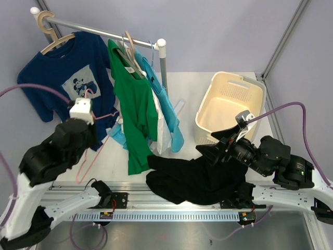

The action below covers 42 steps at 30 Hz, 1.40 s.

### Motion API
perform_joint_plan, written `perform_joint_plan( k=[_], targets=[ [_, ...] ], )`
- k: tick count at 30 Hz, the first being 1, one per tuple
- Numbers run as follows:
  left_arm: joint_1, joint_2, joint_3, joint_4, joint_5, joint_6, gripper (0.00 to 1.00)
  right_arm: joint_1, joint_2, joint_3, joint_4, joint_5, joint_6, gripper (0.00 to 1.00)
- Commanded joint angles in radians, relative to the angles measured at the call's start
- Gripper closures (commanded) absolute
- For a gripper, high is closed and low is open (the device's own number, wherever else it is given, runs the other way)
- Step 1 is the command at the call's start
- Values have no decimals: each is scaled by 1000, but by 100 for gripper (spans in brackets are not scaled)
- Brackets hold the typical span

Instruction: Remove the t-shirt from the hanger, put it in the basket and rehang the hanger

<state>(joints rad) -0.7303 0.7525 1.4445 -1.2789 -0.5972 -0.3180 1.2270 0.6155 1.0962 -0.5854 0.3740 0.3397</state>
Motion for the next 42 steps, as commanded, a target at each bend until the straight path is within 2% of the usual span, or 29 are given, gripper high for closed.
perform_joint_plan(
  k=[1, 5, 6, 14, 17, 20, 23, 24, 27, 32, 42],
  targets=[
    [0, 108, 28, 200, -150, 28, 100, 3, 4, -32, 55, -32, -28, 1],
    [12, 217, 105, 344, -204, 79, 100, 3, -3, -61, 91, -64, -39, 1],
    [47, 232, 134, 366, -197, 91, 100, 3, -6, -67, 99, -81, -41, 1],
    [310, 372, 205, 565, 16, 148, 100, 3, -42, -136, 153, -124, -59, 0],
    [360, 375, 188, 668, 134, 160, 100, 3, -48, -145, 164, -144, -61, 0],
    [364, 377, 134, 814, 236, 218, 100, 3, -56, -159, 173, -162, -59, 0],
    [414, 407, 149, 840, 289, 234, 100, 5, -65, -174, 193, -178, -53, 1],
    [436, 430, 158, 851, 368, 235, 100, 3, -65, -182, 197, -188, -51, 0],
    [502, 462, 203, 855, 445, 264, 100, 3, -66, -190, 200, -195, -50, 0],
    [517, 496, 244, 889, 461, 358, 100, 3, -62, -225, 225, -222, -39, 1],
    [600, 585, 290, 902, 557, 339, 100, 3, -46, -233, 237, -230, -41, 0]
  ],
)
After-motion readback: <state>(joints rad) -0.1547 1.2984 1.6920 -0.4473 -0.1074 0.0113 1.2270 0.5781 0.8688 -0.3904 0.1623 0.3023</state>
